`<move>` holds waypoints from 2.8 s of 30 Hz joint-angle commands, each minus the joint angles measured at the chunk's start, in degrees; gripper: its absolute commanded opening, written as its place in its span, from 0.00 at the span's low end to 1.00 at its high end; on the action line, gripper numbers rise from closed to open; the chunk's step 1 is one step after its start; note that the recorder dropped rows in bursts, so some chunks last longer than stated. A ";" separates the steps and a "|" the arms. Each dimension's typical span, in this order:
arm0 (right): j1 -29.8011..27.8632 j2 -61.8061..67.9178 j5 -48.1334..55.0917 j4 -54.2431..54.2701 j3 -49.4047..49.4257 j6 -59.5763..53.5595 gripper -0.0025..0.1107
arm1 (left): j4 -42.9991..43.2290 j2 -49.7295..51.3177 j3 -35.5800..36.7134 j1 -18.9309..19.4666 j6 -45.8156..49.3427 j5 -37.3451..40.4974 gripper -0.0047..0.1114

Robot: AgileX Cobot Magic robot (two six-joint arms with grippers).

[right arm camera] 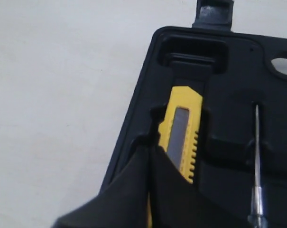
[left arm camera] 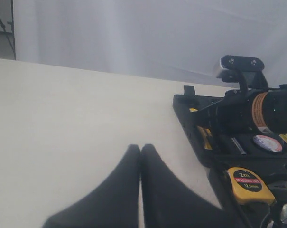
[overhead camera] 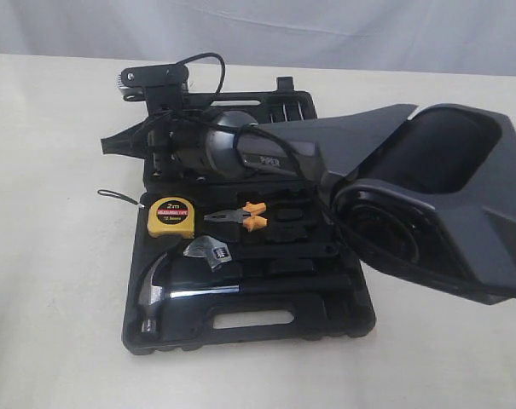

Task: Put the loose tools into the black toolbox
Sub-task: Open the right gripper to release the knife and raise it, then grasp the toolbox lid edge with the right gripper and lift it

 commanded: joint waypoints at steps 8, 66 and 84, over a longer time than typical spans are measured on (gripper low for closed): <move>-1.38 0.72 0.66 -3.57 0.13 1.59 0.02 | 0.25 0.23 -0.30 -0.33 -0.07 0.06 0.04; 43.19 -56.62 46.59 -6.54 44.18 -45.84 0.02 | 0.25 0.23 -0.30 -0.33 -0.07 0.06 0.04; 36.58 -58.87 42.00 -0.48 55.93 -50.12 0.02 | -0.25 0.23 -0.30 -0.33 -0.07 0.06 0.04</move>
